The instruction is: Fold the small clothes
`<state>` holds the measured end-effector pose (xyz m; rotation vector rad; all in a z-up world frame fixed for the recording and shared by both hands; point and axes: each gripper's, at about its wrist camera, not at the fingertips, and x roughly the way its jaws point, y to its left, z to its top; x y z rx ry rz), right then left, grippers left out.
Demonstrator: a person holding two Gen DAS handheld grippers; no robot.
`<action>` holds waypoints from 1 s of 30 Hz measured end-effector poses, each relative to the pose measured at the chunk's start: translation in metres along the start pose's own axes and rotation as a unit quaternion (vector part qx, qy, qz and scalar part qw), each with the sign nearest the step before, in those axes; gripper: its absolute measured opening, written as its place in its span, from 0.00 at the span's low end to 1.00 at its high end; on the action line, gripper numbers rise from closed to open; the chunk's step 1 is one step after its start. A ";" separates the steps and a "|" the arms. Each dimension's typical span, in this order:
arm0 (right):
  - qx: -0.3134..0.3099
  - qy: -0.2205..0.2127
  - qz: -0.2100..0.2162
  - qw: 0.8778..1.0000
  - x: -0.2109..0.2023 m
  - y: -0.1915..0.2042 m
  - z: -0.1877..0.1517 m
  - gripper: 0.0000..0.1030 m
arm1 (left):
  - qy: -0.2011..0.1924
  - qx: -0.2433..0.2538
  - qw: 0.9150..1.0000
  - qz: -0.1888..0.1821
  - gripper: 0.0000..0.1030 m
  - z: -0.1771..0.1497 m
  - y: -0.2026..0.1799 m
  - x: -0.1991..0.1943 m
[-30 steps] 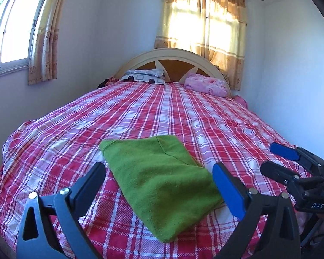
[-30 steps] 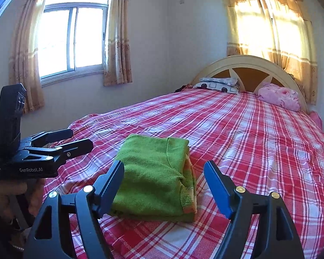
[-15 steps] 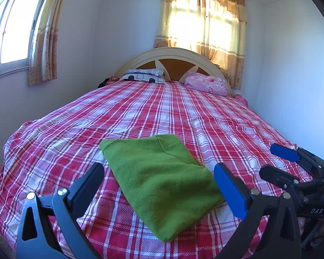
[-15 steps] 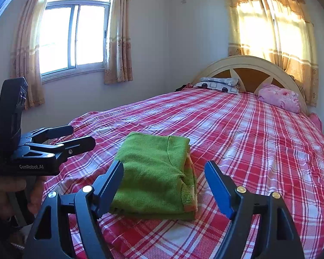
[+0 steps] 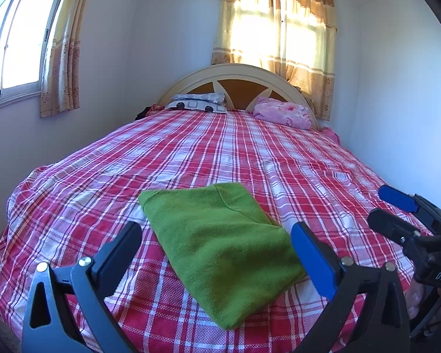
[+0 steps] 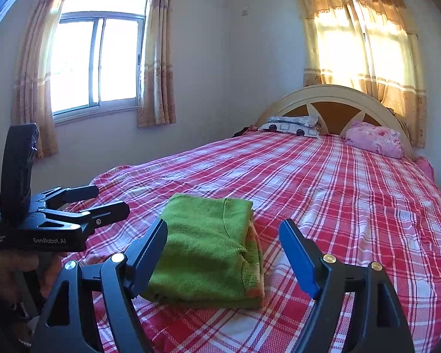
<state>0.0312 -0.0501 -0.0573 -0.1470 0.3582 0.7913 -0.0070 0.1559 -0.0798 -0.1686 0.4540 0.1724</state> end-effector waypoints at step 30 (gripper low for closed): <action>-0.027 -0.032 0.016 0.999 -0.013 0.015 0.004 0.77 | -0.040 -0.013 0.997 0.063 1.00 0.019 0.039 -0.013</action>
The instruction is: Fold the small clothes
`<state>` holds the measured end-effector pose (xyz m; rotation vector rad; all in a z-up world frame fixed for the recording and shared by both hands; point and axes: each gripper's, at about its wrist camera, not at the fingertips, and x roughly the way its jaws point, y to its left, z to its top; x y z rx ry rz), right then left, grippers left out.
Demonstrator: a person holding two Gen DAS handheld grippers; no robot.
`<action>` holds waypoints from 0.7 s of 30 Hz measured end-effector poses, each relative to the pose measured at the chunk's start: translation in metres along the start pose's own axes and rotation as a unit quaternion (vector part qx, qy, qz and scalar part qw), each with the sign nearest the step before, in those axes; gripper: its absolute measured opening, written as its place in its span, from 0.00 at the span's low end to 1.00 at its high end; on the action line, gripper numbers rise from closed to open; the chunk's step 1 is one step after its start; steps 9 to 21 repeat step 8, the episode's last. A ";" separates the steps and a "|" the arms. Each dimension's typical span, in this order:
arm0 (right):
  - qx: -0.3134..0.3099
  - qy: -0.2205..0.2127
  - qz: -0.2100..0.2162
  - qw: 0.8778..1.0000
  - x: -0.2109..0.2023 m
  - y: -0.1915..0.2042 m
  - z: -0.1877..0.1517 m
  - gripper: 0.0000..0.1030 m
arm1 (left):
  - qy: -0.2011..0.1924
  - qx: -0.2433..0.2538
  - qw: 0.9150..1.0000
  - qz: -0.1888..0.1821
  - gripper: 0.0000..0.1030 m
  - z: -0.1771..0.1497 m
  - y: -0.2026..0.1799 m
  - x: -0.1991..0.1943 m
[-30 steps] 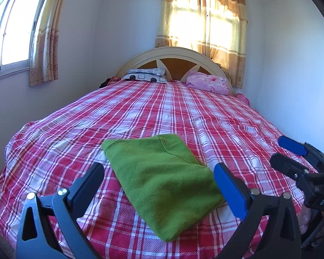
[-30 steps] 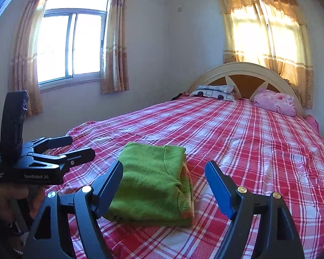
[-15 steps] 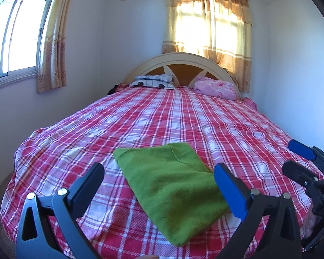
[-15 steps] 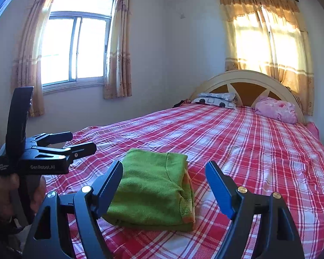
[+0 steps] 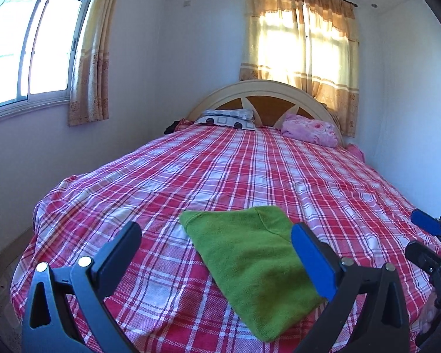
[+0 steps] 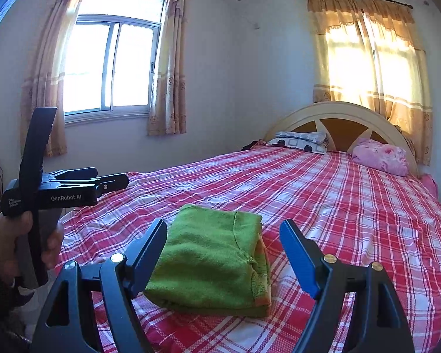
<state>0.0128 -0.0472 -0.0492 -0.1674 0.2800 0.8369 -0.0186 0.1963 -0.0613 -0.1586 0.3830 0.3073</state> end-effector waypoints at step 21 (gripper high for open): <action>0.001 0.004 0.003 1.000 0.003 -0.001 -0.002 0.77 | -0.013 0.015 1.000 -0.015 1.00 -0.002 -0.005 -0.003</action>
